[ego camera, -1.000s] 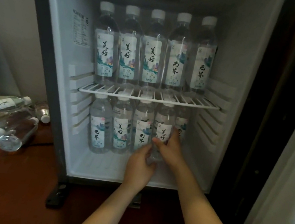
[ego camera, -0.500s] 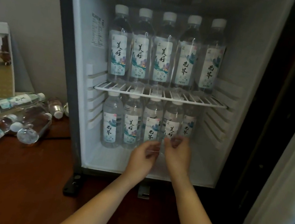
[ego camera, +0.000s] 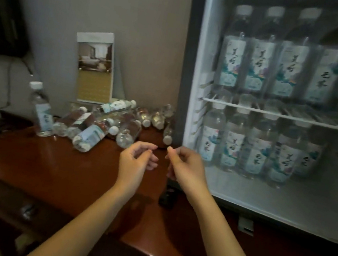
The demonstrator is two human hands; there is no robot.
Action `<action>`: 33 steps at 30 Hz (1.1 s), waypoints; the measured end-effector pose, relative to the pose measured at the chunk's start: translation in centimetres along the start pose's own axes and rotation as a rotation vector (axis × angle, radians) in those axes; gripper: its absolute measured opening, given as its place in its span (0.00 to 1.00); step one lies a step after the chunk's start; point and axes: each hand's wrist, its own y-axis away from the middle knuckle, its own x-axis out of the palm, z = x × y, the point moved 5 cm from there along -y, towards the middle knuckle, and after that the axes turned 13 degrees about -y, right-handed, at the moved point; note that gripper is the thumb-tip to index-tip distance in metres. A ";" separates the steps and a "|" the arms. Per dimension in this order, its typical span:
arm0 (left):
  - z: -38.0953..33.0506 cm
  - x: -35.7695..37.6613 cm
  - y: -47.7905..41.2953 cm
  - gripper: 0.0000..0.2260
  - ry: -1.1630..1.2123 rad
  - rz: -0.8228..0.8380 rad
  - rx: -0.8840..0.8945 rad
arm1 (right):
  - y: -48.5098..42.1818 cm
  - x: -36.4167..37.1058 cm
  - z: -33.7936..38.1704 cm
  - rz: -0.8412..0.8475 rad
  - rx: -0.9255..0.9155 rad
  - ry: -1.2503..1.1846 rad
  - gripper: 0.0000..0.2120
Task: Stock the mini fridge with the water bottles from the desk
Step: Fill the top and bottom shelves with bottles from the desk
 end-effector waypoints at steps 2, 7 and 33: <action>1.7 -2.9 -1.4 0.11 -0.047 -0.068 -0.043 | -0.6 3.4 -1.2 0.080 0.007 0.066 0.15; 6.8 -6.3 -5.5 0.10 -0.170 -0.177 -0.172 | -3.8 9.1 -4.7 0.115 0.047 0.178 0.12; 12.2 -4.0 -13.0 0.14 0.446 0.215 -0.604 | -10.1 13.8 -11.3 -0.032 0.209 -0.338 0.25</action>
